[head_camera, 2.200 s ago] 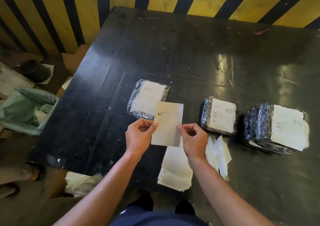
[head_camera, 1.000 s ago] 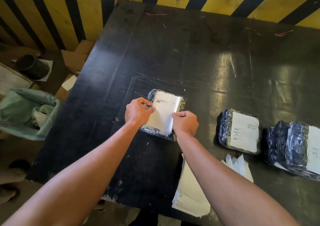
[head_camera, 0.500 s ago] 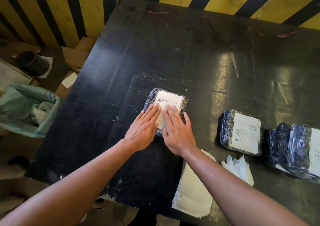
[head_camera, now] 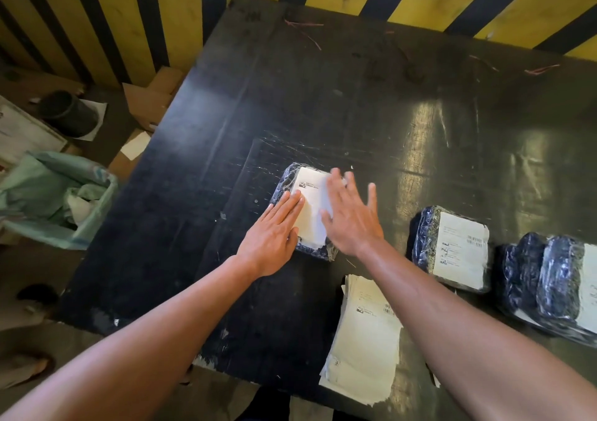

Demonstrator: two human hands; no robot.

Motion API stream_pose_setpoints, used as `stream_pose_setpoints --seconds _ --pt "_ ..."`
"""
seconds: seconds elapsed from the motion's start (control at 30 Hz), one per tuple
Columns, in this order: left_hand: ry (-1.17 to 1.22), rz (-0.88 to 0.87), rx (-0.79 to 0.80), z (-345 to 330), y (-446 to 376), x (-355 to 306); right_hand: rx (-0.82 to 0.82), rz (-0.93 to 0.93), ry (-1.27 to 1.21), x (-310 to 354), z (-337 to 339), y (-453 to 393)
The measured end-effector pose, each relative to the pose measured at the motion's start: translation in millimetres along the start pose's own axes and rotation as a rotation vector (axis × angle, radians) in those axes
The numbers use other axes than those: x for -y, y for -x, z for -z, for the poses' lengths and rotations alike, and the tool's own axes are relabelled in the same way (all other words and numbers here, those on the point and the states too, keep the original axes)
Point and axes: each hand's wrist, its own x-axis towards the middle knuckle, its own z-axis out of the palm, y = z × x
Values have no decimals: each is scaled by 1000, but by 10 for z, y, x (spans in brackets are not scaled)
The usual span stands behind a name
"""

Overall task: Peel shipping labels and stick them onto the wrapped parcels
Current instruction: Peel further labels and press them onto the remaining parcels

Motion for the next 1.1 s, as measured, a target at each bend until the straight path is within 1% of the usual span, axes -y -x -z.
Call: stream_pose_setpoints --seconds 0.03,0.07,0.1,0.27,0.37,0.4,0.5,0.53,0.6,0.7,0.77,0.83,0.87,1.0,1.1 --pt "4 0 0 7 2 -6 16 83 18 88 -10 37" --pt "9 -4 3 17 1 -11 40 127 24 166 -34 78" --pt "13 -9 9 36 0 -15 56 130 18 217 -66 118" --pt "-2 -18 5 78 0 -11 -18 -22 14 77 -228 355" --pt "22 0 21 82 -1 -13 -27 -117 20 43 -204 394" --pt "31 0 27 81 -7 -13 -25 -109 -4 103 -188 402" --pt "39 -10 45 80 -10 -14 -19 74 -70 413 -238 524" --pt "32 -15 54 92 -10 -13 -6 110 -74 493 -294 586" --pt "13 -35 56 123 -8 -15 -10 96 -70 524 -392 704" --pt "1 -39 40 155 -7 -10 -24 17 -33 330 -462 854" --pt "6 -24 50 147 -13 -19 -47 -27 -14 174 -481 930" --pt "14 6 74 151 -18 -54 -63 -45 -21 161 -457 945" --pt "14 13 84 160 -22 -70 -63 -27 -41 225 -440 936" --pt "-7 1 106 179 -33 -64 -26 137 -82 602 -519 980" --pt "5 0 127 158 -17 -11 -1 110 -51 584 -631 1121"
